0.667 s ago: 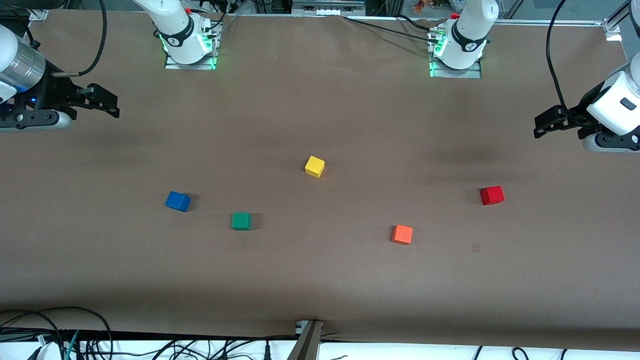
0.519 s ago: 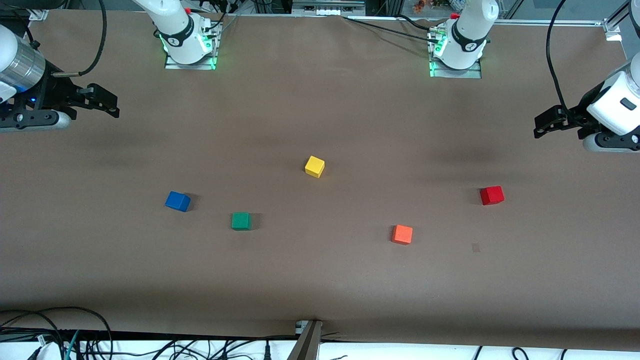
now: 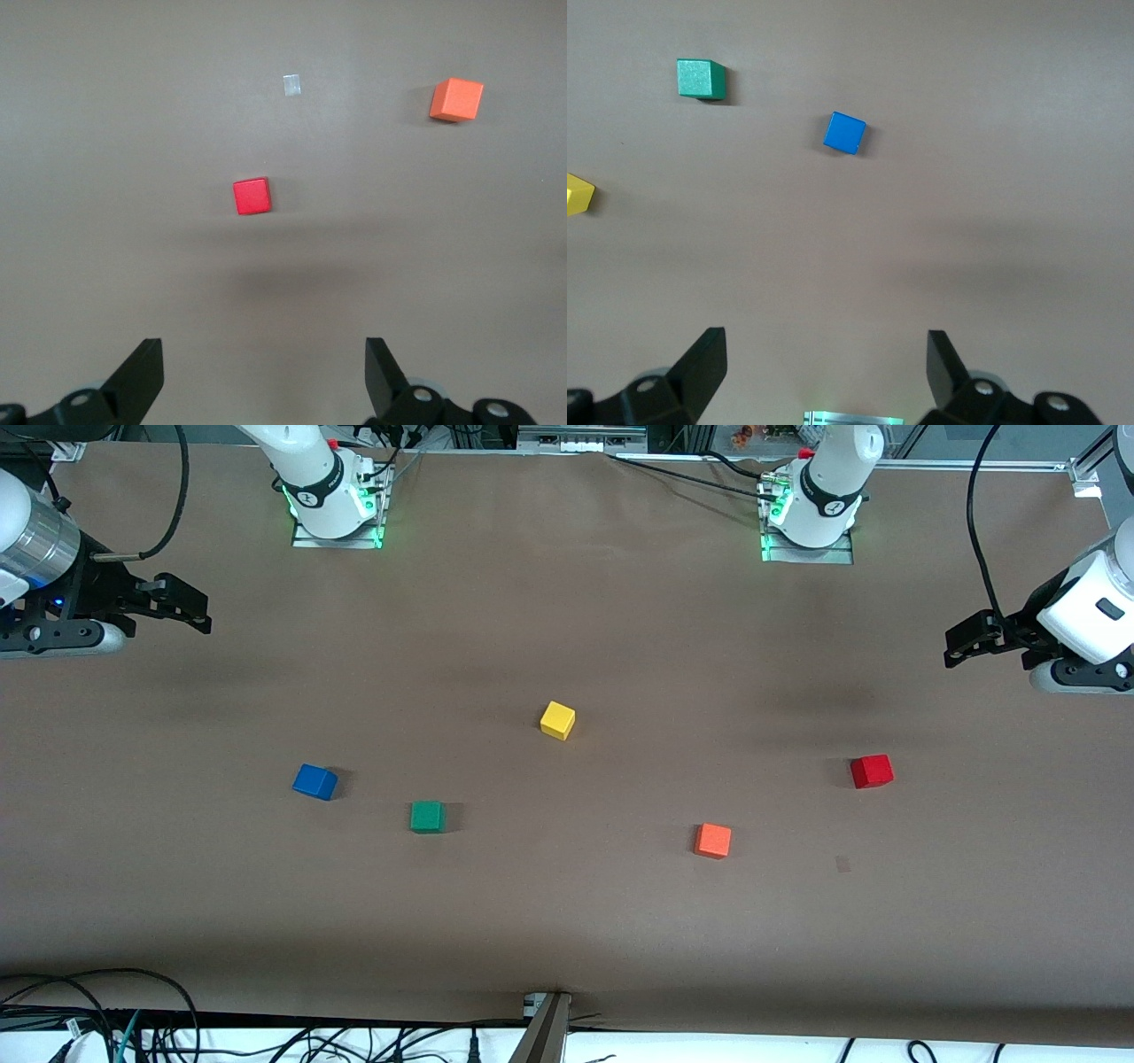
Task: Pass red block to right arm, stack on blue
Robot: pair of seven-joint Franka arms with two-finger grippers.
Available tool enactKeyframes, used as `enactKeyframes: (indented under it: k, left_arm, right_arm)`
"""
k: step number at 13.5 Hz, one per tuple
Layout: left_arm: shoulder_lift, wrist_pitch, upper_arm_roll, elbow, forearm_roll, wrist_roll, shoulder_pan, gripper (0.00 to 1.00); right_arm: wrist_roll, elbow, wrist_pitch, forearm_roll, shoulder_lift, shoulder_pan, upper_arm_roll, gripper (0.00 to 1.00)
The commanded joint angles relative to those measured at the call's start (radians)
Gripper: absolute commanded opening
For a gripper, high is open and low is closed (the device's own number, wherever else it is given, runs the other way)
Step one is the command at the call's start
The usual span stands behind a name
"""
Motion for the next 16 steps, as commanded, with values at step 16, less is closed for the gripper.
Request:
enactKeyframes:
  k: [16]
  left_arm:
    - [0.055, -0.043, 0.013, 0.031, 0.014, 0.015, 0.009, 1.00]
  right_arm:
    - [0.009, 0.014, -0.018, 0.003, -0.005, 0.000, -0.002, 1.00]
